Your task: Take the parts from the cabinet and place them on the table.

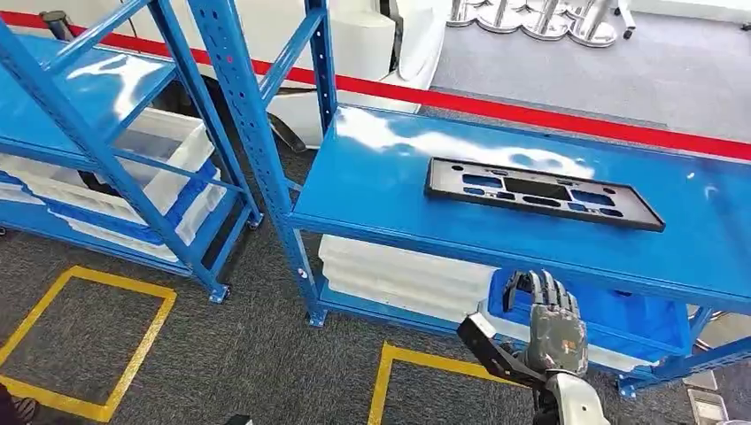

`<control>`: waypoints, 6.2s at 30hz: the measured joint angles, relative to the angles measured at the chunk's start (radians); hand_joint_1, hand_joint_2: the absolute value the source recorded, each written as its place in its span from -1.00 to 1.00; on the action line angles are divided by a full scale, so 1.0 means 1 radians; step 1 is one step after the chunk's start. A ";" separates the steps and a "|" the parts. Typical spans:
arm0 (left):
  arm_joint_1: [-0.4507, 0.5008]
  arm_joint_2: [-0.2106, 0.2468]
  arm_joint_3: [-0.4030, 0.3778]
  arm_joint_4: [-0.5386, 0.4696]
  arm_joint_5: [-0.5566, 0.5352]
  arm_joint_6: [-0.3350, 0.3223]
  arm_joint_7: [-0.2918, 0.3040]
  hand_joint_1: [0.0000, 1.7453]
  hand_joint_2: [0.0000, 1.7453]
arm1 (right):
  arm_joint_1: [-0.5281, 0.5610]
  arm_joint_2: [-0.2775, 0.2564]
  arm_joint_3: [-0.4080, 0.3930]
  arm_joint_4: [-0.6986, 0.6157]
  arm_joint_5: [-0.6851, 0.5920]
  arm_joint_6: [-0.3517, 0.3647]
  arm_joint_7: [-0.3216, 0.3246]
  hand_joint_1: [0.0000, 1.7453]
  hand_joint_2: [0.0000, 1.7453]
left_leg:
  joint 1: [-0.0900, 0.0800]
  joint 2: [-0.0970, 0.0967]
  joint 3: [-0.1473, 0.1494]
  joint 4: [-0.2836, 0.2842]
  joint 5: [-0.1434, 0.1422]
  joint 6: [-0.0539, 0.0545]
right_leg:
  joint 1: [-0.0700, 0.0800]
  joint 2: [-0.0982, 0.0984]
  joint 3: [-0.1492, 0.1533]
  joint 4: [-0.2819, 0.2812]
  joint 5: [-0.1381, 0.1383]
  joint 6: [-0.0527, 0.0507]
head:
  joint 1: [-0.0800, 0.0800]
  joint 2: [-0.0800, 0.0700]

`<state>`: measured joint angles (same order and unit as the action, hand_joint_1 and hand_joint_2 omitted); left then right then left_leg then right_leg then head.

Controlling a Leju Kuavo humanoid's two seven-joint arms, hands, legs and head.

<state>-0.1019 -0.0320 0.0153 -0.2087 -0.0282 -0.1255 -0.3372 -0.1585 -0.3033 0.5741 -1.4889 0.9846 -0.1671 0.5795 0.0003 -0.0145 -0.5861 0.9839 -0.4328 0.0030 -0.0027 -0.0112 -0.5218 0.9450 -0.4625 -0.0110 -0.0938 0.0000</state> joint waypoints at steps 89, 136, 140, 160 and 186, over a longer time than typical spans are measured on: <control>0.012 0.018 -0.008 0.004 0.042 -0.024 -0.005 -1.00 -1.00 | -0.003 -0.053 -0.034 -0.048 -0.056 0.067 0.021 -1.00 1.00 | 0.015 0.004 0.058 -0.017 -0.036 0.002 | -0.032 0.016 -0.027 0.016 0.022 0.063 | 0.015 0.000; 0.012 0.034 -0.003 0.004 0.073 -0.008 0.008 -1.00 -1.00 | 0.046 -0.172 -0.209 -0.046 -0.531 -0.036 -0.182 1.00 1.00 | 0.016 0.005 0.051 -0.026 -0.025 -0.016 | -0.016 0.019 -0.012 0.001 0.028 0.034 | 0.004 0.000; 0.012 0.034 -0.003 0.004 0.073 -0.008 0.008 -1.00 -1.00 | 0.046 -0.172 -0.209 -0.046 -0.531 -0.036 -0.182 1.00 1.00 | 0.016 0.005 0.051 -0.026 -0.025 -0.016 | -0.016 0.019 -0.012 0.001 0.028 0.034 | 0.004 0.000; 0.014 0.018 0.019 0.004 0.108 0.024 0.017 -1.00 -1.00 | 0.002 -0.054 -0.160 -0.658 -0.901 -0.254 -0.366 1.00 1.00 | 0.006 0.002 -0.067 0.223 -0.151 -0.020 | -0.014 0.003 0.003 -0.030 0.037 0.006 | 0.002 0.000; 0.014 0.009 0.021 0.004 0.136 0.030 0.032 -1.00 -1.00 | 0.127 -0.003 -0.128 -0.758 -0.896 -0.420 -0.491 1.00 1.00 | 0.003 -0.003 0.041 -0.029 0.001 0.000 | 0.000 0.007 -0.014 -0.007 0.035 0.009 | 0.006 0.000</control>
<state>-0.0876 -0.0233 0.0362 -0.2045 0.1076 -0.0958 -0.3056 -0.0314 -0.3059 0.4459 -2.2465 0.0889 -0.5867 0.0889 0.0033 -0.0176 -0.5456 0.9545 -0.4322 0.0026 -0.0032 -0.0046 -0.5356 0.9385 -0.4271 -0.0021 -0.0874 -0.0004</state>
